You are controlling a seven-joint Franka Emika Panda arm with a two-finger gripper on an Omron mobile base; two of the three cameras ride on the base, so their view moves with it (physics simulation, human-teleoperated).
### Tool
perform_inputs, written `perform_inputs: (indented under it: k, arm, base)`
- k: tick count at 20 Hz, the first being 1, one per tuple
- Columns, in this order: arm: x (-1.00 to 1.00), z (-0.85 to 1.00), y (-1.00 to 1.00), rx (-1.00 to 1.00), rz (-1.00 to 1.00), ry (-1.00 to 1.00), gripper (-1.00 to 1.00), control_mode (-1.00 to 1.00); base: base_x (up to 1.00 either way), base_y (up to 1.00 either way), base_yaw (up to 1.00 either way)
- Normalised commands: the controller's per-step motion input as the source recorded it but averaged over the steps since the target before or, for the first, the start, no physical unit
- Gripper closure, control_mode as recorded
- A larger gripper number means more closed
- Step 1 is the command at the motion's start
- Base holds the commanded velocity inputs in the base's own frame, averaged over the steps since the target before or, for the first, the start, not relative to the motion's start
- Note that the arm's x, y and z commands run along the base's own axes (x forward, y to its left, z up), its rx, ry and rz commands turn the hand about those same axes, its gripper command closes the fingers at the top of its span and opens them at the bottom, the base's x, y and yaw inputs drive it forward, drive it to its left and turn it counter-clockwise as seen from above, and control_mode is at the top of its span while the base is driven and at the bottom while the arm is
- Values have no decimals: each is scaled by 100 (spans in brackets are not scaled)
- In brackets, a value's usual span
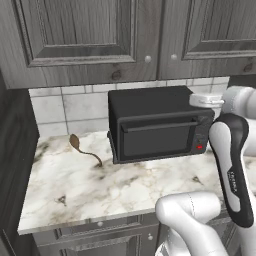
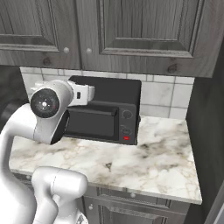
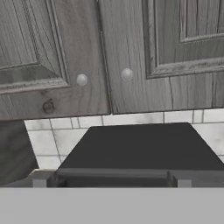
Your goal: Pick the sponge and dish brush from the cabinet and place them on the counter.
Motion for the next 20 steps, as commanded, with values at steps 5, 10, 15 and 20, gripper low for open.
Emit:
perform_inputs:
  k: [5,10,15,20]
  arm:
    - [-26,34,0,0,0,-24,-100,-100]
    - [-2,22,0,0,0,-10,-100,-100]
    - [0,19,0,0,0,-10,-100,-100]
    - [1,23,1,0,0,-11,-100,-100]
  base:
    - [0,0,0]
    - [0,0,0]
    - [0,0,0]
    - [0,0,0]
